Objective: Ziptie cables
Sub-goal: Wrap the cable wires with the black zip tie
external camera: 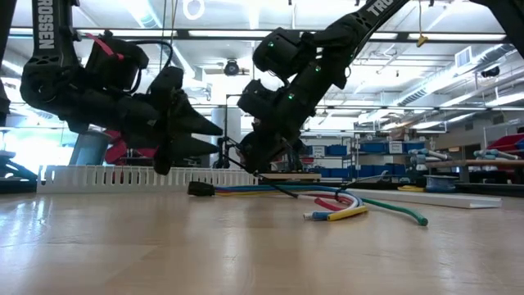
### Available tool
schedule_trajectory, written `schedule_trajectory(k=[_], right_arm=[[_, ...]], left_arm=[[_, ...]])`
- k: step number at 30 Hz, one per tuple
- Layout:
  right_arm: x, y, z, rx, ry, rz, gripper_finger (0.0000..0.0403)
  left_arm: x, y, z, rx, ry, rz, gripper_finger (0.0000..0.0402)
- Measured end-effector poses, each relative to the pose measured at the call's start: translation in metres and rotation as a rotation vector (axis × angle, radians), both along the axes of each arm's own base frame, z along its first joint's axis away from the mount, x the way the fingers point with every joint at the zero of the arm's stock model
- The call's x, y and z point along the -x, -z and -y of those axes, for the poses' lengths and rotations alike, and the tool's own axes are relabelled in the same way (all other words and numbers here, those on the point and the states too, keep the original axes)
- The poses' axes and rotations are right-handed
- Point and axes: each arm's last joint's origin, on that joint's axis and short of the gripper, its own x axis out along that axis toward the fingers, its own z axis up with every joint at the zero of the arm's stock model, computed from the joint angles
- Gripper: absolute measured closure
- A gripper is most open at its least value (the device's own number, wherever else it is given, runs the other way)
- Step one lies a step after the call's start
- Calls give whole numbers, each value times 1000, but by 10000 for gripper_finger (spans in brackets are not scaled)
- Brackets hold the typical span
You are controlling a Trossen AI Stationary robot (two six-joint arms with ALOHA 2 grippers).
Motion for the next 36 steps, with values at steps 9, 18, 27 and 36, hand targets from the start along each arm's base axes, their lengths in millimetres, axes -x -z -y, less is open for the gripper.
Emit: schedule_trajectory(k=[9, 18, 27, 36], right_arm=[[14, -11, -14, 55, 25, 4, 403], [57, -8, -17, -6, 13, 264, 403], [82, 19, -18, -60, -2, 409, 403], [91, 23, -21, -76, -12, 503, 403]], left_arm=[[0, 9, -2, -10, -83, -38, 213], [-18, 12, -3, -121, -22, 27, 214], [-63, 4, -7, -176, 97, 128, 214], [-77, 2, -10, -208, 132, 127, 214]])
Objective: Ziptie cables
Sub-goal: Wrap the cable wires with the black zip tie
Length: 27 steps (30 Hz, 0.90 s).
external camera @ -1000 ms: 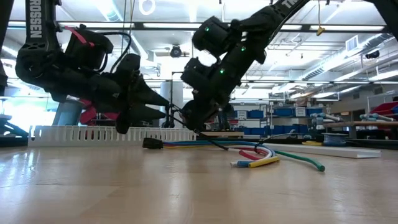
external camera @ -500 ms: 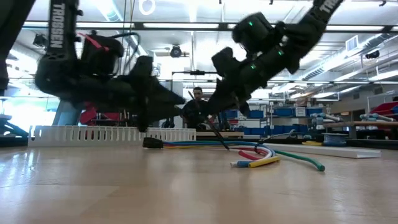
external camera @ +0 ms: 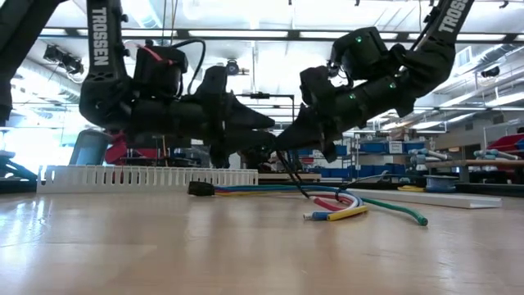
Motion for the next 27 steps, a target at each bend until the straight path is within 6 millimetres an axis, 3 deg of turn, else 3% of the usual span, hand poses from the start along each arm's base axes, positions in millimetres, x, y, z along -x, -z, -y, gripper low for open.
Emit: schedule_trajectory(k=[8, 12, 16, 22, 27], right_arm=[[-1, -2, 0, 44, -9, 19, 403], [-1, 1, 2, 98, 67, 1, 403], [-3, -6, 2, 160, 54, 78, 403], [1, 6, 5, 97, 87, -45, 403], [1, 5, 0, 96, 74, -21, 403]], left_arm=[[0, -4, -8, 4, -20, 35, 214], [0, -4, -8, 7, -1, 42, 214], [0, -6, -8, 6, 2, 52, 214], [0, -4, -8, 12, 3, 37, 214], [0, -4, -8, 11, 2, 36, 214]])
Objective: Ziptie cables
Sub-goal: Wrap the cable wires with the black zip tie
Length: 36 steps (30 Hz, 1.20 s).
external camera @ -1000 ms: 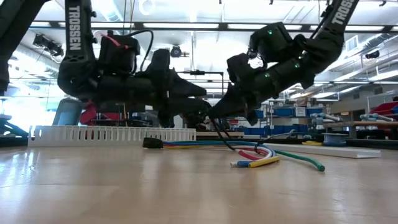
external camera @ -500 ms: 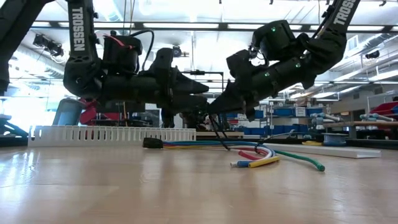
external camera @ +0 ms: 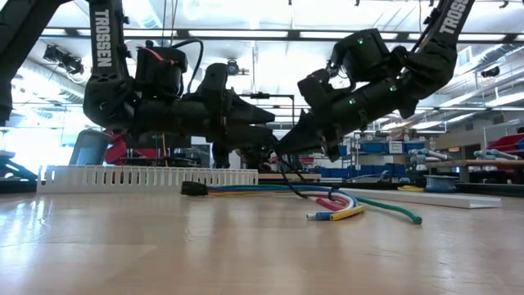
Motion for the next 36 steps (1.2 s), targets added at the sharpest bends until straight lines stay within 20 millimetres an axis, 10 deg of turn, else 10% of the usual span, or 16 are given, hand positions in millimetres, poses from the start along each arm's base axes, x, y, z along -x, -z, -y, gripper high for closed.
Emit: schedule_trajectory(k=[36], right_arm=[[-1, -1, -6, -21, -45, 20, 403]], left_arm=[[1, 0, -18, 182, -11, -2, 214]])
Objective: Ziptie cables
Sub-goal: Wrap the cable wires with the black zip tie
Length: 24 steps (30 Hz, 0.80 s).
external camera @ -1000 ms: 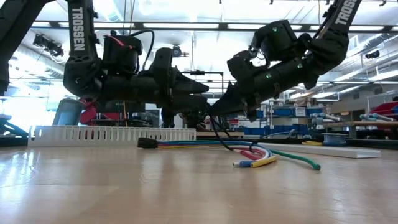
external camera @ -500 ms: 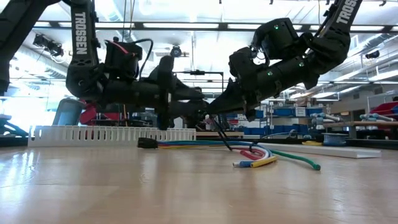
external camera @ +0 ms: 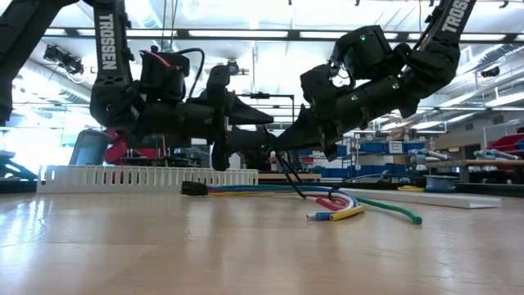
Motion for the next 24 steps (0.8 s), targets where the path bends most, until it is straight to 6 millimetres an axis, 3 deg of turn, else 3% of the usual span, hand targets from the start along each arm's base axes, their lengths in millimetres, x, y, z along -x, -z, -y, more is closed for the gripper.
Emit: schedule_trajectory(k=[5, 17, 24], right_arm=[[0, 0, 0, -1, 5, -1, 403], [0, 0, 0, -1, 5, -2, 403], [0, 0, 0, -1, 5, -5, 403]], left_arm=[[0, 0, 0, 1, 0, -2, 236], [0, 0, 0, -20, 0, -4, 386], [0, 0, 0, -34, 0, -5, 397]])
